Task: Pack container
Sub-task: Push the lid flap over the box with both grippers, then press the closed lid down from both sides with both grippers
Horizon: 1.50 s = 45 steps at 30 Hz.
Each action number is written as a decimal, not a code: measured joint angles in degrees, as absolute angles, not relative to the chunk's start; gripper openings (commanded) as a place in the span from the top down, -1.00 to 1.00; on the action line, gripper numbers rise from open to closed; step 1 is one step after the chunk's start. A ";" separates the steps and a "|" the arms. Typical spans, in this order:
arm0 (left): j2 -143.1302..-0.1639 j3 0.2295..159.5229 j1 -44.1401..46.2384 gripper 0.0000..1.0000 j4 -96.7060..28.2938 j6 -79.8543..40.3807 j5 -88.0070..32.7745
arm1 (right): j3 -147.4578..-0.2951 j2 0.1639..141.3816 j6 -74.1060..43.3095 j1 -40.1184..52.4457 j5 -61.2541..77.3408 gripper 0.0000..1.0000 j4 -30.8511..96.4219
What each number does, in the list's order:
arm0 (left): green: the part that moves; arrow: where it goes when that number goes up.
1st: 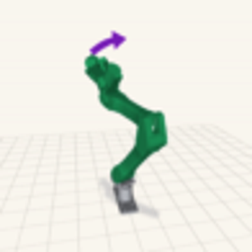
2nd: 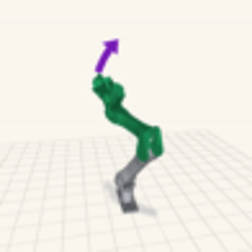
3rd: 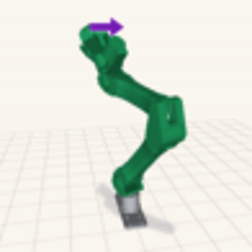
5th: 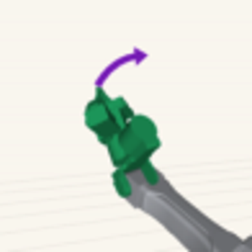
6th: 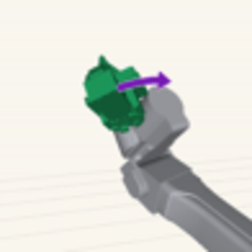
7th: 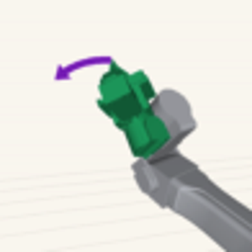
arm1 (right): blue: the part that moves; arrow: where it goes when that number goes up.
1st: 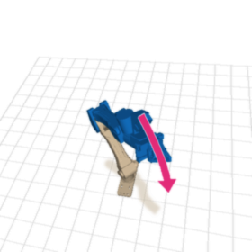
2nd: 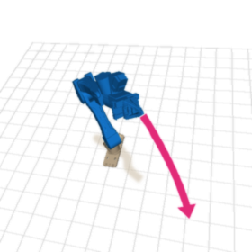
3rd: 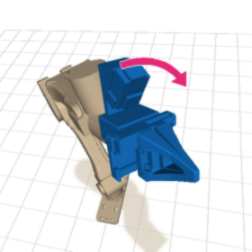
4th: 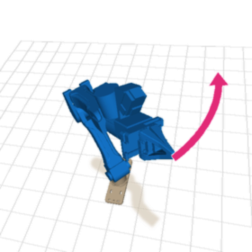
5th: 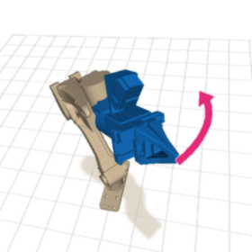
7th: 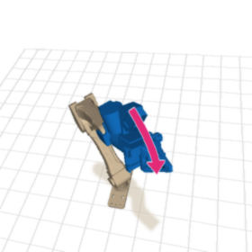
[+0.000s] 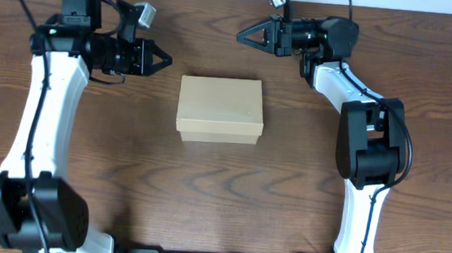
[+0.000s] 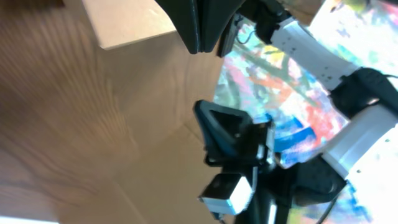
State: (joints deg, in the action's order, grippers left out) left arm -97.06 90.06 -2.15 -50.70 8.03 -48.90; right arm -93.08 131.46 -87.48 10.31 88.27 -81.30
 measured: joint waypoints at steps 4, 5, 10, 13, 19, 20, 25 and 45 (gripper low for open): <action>-93.34 90.06 -2.15 0.89 -50.76 8.91 -48.18 | -96.42 131.46 -96.07 10.31 88.58 0.96 -87.46; -92.25 90.06 -2.15 0.89 -50.70 9.08 -48.01 | -97.73 131.46 -97.17 10.31 88.58 0.94 -87.48; -88.14 90.06 -2.15 0.89 -50.06 9.43 -47.79 | -100.03 131.41 -93.49 10.31 85.54 0.82 -87.35; -87.02 90.06 -2.15 0.88 -49.36 9.50 -47.79 | -100.05 131.41 -85.30 10.31 79.70 0.79 -82.87; -86.96 90.06 -2.15 0.89 -49.17 9.50 -47.55 | -100.49 131.22 -66.22 10.31 58.24 0.96 -56.21; -86.94 90.06 -2.15 0.89 -49.19 9.50 -47.31 | -100.53 131.22 -62.74 10.31 53.25 0.96 -51.96; -86.94 90.06 -1.37 0.89 -50.85 9.52 -41.82 | -103.02 131.00 -51.00 10.20 41.17 0.97 -36.64; -86.87 86.48 4.54 0.88 -62.81 21.71 -37.01 | -107.18 98.43 -13.52 17.93 27.46 0.97 54.52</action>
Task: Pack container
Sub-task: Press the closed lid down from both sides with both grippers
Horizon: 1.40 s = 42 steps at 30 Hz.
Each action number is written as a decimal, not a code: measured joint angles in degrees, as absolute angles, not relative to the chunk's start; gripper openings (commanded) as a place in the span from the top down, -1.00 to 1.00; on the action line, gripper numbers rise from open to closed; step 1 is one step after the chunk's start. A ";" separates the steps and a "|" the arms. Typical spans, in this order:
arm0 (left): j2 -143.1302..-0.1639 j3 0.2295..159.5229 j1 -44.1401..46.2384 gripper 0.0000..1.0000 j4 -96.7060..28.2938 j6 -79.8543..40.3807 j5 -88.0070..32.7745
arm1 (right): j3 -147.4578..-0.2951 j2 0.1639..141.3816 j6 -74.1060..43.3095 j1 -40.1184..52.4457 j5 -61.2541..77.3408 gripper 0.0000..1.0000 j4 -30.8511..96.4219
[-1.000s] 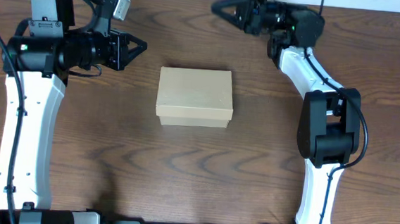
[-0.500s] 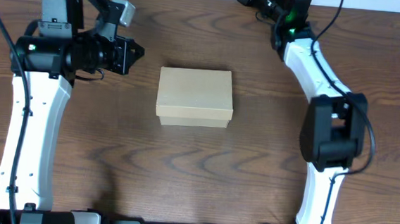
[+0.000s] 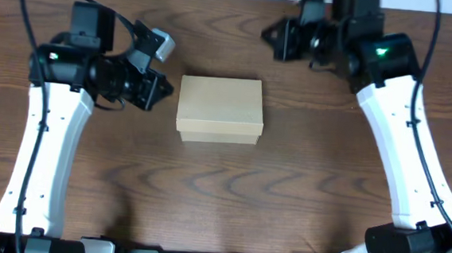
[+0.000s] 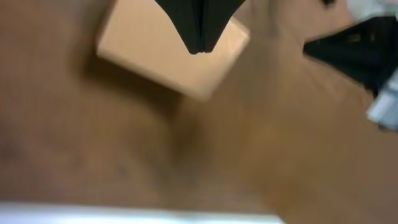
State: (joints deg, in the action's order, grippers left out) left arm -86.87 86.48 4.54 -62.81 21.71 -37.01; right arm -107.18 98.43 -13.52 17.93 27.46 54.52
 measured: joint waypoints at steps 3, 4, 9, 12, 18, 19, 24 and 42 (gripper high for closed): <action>-86.89 81.78 5.58 0.88 -61.89 22.17 -37.50 | -104.77 98.74 -12.73 19.44 25.91 0.97 57.78; -86.89 79.99 5.89 0.88 -60.90 22.37 -37.71 | -103.15 98.74 -12.53 19.88 25.56 0.97 58.02; -86.89 73.82 6.79 0.89 -56.05 22.06 -38.83 | -94.37 99.00 -12.36 21.80 23.90 0.97 55.70; -86.89 71.81 6.87 0.88 -53.28 21.08 -39.00 | -89.34 99.00 -12.58 22.37 22.92 0.97 53.01; -86.89 67.85 6.98 0.89 -49.12 18.79 -39.03 | -80.84 99.00 -12.58 22.72 21.69 0.97 48.49; -86.89 67.16 6.98 0.88 -48.45 18.24 -39.00 | -79.48 99.00 -12.58 22.81 21.54 0.97 47.42; -86.89 64.93 7.09 0.88 -47.64 16.93 -38.96 | -75.61 98.94 -12.60 23.00 21.39 0.97 44.34; -77.97 65.08 8.93 0.89 -43.57 11.38 -35.22 | -73.80 98.45 -12.64 23.00 22.11 0.97 41.69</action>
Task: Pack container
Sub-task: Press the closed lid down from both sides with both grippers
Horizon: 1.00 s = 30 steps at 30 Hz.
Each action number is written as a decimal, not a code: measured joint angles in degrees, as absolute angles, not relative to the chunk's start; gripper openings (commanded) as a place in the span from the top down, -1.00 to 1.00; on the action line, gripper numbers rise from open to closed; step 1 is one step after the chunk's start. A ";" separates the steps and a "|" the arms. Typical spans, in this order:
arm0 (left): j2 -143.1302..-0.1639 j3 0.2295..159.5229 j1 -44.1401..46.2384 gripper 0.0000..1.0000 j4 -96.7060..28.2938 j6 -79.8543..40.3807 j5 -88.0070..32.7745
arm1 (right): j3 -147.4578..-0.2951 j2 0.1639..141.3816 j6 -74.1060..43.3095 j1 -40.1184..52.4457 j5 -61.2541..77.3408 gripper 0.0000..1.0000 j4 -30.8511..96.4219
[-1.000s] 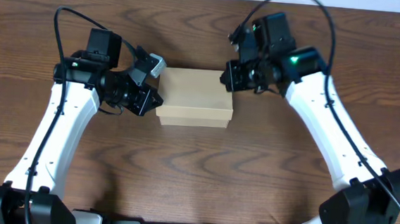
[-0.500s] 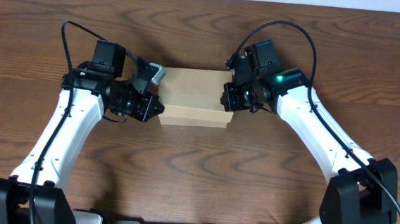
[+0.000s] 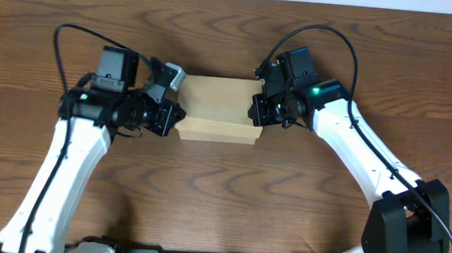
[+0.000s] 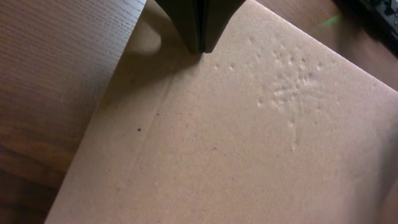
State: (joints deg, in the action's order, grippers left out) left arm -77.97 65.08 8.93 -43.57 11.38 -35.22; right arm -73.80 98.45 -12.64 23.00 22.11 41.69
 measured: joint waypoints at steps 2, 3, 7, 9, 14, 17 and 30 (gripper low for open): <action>-76.82 65.65 8.93 0.89 -43.13 10.46 -33.65 | -73.80 98.45 -12.64 23.00 22.11 0.97 41.69; -76.82 65.89 8.93 0.89 -42.98 10.07 -32.97 | -73.80 98.45 -12.64 23.00 22.11 0.97 41.69; -79.79 65.93 9.13 0.89 -42.94 9.21 -31.53 | -73.80 98.45 -12.64 23.00 22.11 0.98 41.69; -82.63 65.93 9.56 0.89 -42.41 8.95 -31.03 | -73.80 98.45 -12.64 23.00 22.11 0.97 41.69; -88.25 66.11 11.66 0.89 -41.04 8.80 -30.61 | -73.80 98.43 -12.64 23.00 22.52 0.98 41.45; -90.61 66.98 12.25 0.89 -42.04 8.80 -30.61 | -73.80 98.39 -12.64 23.00 22.74 0.97 41.23; -91.72 68.01 12.84 0.89 -44.21 8.80 -29.19 | -73.80 98.39 -12.64 23.00 23.09 0.97 41.34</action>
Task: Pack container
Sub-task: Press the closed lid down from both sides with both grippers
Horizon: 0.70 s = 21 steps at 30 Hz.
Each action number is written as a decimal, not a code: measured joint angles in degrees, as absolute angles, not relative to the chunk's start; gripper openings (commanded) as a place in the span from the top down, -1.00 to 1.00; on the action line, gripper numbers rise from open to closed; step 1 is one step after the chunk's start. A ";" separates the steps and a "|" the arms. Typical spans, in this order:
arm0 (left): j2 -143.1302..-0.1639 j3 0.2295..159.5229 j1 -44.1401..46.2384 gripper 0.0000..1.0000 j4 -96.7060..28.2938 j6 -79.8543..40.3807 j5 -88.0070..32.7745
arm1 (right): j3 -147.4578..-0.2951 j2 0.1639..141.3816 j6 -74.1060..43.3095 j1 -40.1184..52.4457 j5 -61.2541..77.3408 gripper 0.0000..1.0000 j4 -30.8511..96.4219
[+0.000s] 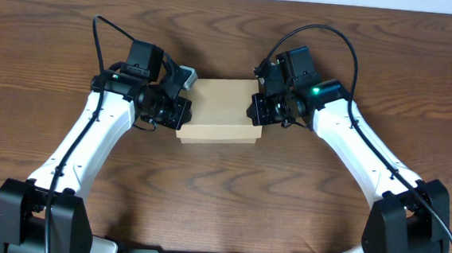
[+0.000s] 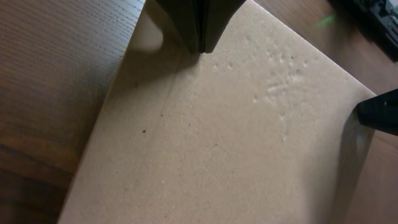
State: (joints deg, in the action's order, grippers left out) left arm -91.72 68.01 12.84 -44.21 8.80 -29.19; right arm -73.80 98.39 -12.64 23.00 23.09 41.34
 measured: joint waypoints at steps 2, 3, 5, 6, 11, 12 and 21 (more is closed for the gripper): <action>-91.74 68.01 12.93 0.89 -44.31 8.80 -28.93 | -73.80 98.19 -12.64 23.00 23.29 0.97 41.34; -91.74 68.01 12.93 0.89 -44.36 8.78 -28.77 | -73.80 97.93 -12.67 23.00 23.38 0.97 41.39; -91.79 68.01 12.95 0.89 -44.53 8.80 -28.51 | -73.80 96.90 -12.64 23.07 23.53 0.97 41.91; -91.96 67.94 13.02 0.89 -44.80 8.80 -28.10 | -73.71 96.25 -12.67 23.20 23.14 0.97 42.44; -93.49 67.20 13.34 0.89 -45.01 8.78 -27.42 | -73.32 91.61 -12.69 23.35 21.91 0.97 43.70; -93.49 67.20 13.37 0.88 -44.99 8.78 -27.40 | -73.32 90.80 -12.67 23.35 21.80 0.97 44.21; -93.49 67.20 13.37 0.88 -44.88 8.78 -27.42 | -70.22 91.50 -12.75 23.44 20.58 0.97 46.11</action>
State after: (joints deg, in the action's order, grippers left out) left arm -93.49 67.20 13.37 -44.88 8.78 -27.42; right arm -70.22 91.50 -12.75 23.44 20.58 46.11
